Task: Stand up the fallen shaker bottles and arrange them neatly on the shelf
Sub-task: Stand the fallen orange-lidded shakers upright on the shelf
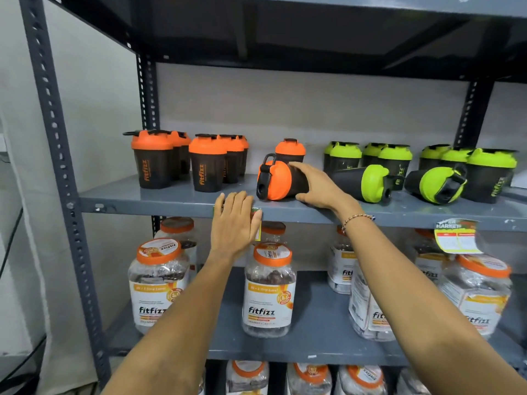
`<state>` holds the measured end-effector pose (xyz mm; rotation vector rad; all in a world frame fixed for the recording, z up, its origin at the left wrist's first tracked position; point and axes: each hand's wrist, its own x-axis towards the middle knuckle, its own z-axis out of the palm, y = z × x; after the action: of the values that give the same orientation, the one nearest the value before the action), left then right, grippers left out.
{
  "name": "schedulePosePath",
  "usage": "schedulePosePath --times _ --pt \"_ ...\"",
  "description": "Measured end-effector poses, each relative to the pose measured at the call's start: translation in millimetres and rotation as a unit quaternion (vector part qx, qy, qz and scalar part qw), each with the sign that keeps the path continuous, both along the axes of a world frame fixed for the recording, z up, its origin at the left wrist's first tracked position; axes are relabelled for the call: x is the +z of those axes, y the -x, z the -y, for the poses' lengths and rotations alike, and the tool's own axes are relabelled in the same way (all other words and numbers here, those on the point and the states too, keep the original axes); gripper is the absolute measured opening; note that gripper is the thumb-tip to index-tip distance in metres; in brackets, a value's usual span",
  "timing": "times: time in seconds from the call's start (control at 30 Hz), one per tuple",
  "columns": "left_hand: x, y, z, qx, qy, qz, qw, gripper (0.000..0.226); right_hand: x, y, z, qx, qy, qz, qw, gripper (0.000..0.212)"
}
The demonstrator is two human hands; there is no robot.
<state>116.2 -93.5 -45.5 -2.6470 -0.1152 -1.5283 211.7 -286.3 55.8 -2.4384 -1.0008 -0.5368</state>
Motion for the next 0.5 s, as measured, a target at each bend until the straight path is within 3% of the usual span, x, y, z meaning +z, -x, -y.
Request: schedulePosePath --times 0.17,0.27,0.37,0.5 --pt "-2.5 -6.3 -4.3 0.004 -0.044 0.044 0.998 0.040 0.9 -13.7 -10.7 0.019 0.011 0.032 0.999 0.082" --pt "-4.7 -10.4 -6.3 0.003 -0.054 0.071 0.996 0.038 -3.5 -22.0 -9.6 0.025 -0.029 0.036 0.999 0.080" --pt "-6.7 -12.4 -6.3 0.010 -0.050 0.079 0.996 0.036 -4.3 -28.7 -8.8 0.058 -0.142 -0.058 0.986 0.070" --pt "-6.6 -10.8 -4.9 0.016 -0.047 0.067 0.997 0.037 -2.2 -34.6 -12.6 0.103 -0.276 -0.225 0.929 0.057"
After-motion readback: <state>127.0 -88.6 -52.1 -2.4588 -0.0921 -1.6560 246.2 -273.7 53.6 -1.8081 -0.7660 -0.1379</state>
